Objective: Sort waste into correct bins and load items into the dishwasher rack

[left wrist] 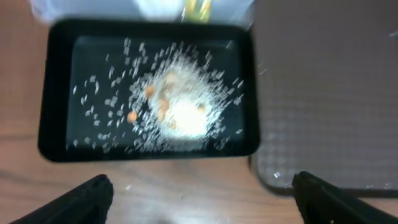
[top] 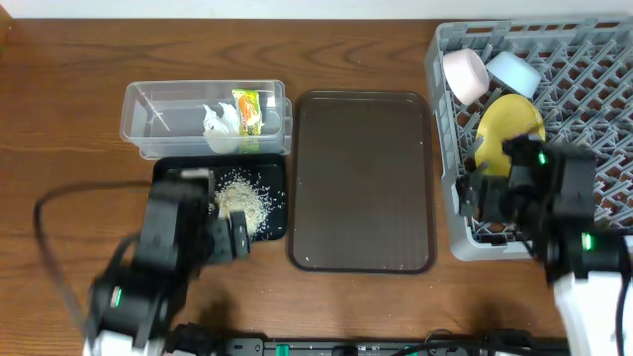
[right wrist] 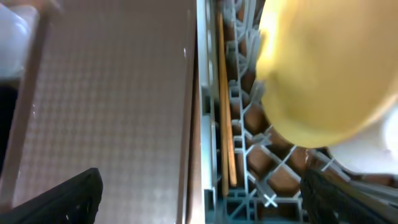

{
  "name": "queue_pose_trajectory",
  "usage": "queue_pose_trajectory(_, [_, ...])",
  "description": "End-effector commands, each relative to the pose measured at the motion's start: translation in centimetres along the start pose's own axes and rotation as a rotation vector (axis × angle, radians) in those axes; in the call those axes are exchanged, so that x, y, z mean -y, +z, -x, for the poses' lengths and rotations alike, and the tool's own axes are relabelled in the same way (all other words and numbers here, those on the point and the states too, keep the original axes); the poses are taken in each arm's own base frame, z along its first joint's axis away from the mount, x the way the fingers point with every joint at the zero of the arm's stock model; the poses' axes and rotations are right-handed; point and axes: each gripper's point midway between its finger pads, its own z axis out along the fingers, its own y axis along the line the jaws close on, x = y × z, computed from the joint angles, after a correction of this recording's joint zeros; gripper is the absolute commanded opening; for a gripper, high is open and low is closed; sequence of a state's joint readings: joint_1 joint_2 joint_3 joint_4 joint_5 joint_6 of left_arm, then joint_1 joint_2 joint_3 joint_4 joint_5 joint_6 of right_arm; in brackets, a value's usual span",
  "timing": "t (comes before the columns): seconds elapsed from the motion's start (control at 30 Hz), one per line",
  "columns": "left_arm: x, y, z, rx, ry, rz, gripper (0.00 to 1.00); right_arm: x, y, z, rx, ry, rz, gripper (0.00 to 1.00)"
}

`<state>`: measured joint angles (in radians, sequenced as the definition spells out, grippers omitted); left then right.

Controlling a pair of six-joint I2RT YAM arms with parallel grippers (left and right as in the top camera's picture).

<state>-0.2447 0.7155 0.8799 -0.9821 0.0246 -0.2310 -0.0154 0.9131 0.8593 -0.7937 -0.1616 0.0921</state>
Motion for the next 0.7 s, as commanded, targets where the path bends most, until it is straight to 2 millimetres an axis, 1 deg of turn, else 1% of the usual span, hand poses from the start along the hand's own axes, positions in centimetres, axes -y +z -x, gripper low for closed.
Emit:
queue_pose_trajectory(0.0, [0.0,-1.2,-0.9,0.105,0.013,-0.044,0.96,0.7,-1.7,-0.9,0.12,-0.005,-0.04,0.99])
queue_pose_trajectory(0.07, [0.0,-2.4,-0.7,0.18,0.01,-0.067,0.96,0.8,-2.6,-1.6,0.177,-0.012,-0.043,0.99])
queue_pose_trajectory(0.17, [0.0,-3.9,-0.6,0.257,0.008,-0.091,0.97,0.7,-3.4,-2.5,0.224,-0.019,-0.033,0.99])
queue_pose_trajectory(0.23, [0.0,-4.5,-0.6,0.283,0.007,-0.099,0.97,0.7,-3.7,-3.2,0.223,-0.02,-0.033,0.99])
queue_pose_trajectory(0.3, [-0.1,-4.7,-0.7,0.291,0.006,-0.101,0.97,0.7,-3.9,-4.1,0.202,-0.017,-0.036,0.99])
queue_pose_trajectory(0.47, [-0.2,-4.5,-1.2,0.27,0.007,-0.095,0.97,1.0,-3.5,-6.3,0.112,-0.004,-0.044,0.99])
queue_pose_trajectory(0.67, [-0.3,-4.4,-1.5,0.258,0.007,-0.091,0.97,1.2,-3.4,-8.2,0.033,0.007,-0.053,0.99])
